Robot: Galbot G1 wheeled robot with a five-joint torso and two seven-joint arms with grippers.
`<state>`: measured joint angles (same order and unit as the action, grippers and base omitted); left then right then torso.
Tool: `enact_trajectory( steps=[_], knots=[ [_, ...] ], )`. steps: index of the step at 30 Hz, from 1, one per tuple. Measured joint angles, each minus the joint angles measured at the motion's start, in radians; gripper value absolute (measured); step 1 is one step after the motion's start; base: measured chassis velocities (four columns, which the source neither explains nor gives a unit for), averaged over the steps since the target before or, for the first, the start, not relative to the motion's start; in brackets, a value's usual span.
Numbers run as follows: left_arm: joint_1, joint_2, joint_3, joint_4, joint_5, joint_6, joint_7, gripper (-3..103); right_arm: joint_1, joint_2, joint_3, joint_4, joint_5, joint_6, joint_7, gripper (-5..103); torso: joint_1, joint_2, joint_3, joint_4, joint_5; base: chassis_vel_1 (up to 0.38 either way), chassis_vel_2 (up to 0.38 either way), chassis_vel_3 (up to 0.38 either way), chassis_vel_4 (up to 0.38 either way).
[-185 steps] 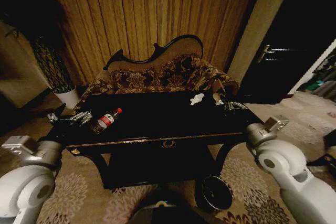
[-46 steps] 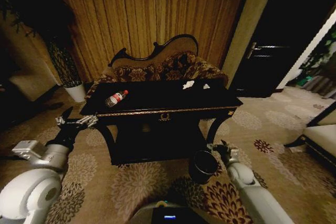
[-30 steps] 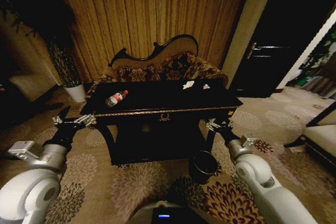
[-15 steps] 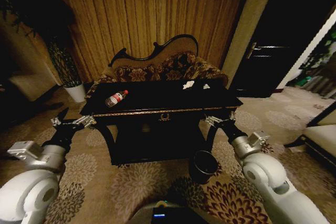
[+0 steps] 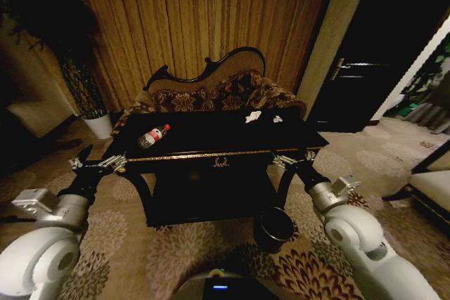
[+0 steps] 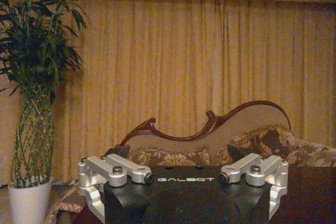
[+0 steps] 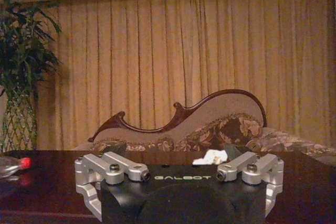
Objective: Move to the front of the table and place the trash on the table into the trash bin.
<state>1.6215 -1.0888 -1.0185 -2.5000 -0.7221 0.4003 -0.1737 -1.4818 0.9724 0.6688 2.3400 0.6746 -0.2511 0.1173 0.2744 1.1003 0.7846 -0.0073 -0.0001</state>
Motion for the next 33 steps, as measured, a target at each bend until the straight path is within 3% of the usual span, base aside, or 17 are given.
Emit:
enact_trajectory(
  steps=[18,22,24,25,33],
  knots=[
    [-0.003,0.001,0.006,0.0,-0.002,-0.001,-0.007,100,0.061,-0.028,-0.028,-0.103,0.026,-0.01,0.053,100,0.0,0.0,0.0,0.0,0.0001,-0.098,0.108,0.11,-0.106],
    [-0.001,0.004,-0.004,0.0,-0.011,-0.003,-0.007,100,0.142,-0.078,-0.045,-0.162,0.113,-0.075,0.141,100,-0.001,0.0,0.0,0.0,0.0001,0.0,0.0,0.0,0.0],
    [-0.001,0.004,-0.004,0.0,-0.011,-0.003,-0.007,100,0.142,-0.078,-0.045,-0.162,0.113,-0.075,0.141,100,-0.001,0.0,0.0,0.0,0.0001,0.0,0.0,0.0,0.0],
    [-0.003,0.005,0.004,0.0,-0.011,-0.004,-0.006,100,0.196,-0.109,-0.062,-0.209,0.153,-0.115,0.178,100,0.0,0.0,0.0,0.0002,0.0003,0.0,0.0,0.0,0.0],
    [0.002,0.018,0.019,0.0,-0.004,-0.004,-0.006,100,0.387,-0.224,-0.137,-0.388,0.268,-0.168,0.188,100,0.0,0.0,0.0,-0.0001,0.0003,0.0,0.0,0.0,0.0]
  ],
)
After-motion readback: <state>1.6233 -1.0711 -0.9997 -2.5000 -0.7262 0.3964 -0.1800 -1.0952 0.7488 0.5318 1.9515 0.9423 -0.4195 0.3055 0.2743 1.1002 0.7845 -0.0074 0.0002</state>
